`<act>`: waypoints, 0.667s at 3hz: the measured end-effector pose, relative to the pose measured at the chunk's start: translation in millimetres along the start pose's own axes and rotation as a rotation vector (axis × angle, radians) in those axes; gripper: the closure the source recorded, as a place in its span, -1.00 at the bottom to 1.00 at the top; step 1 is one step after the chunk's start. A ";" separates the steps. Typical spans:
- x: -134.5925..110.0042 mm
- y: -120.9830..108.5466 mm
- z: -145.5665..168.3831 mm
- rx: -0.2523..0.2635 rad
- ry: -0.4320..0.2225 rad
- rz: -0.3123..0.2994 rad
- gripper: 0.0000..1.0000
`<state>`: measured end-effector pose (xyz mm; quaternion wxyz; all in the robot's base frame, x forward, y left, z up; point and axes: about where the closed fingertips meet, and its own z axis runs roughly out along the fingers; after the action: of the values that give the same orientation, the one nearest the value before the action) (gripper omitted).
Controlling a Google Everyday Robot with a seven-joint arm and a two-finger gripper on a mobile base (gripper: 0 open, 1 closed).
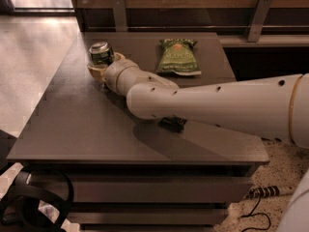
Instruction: Place green can upright
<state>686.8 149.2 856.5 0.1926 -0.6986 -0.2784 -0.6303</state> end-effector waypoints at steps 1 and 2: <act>1.5 -1.9 1.4 -0.002 -0.002 0.012 0.62; 4.1 -2.9 1.1 -0.001 0.002 0.010 0.16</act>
Offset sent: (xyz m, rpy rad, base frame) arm 0.0000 0.0029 0.0000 0.0074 0.0108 -0.0053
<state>686.0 152.6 860.2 0.1955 -0.6996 -0.2743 -0.6301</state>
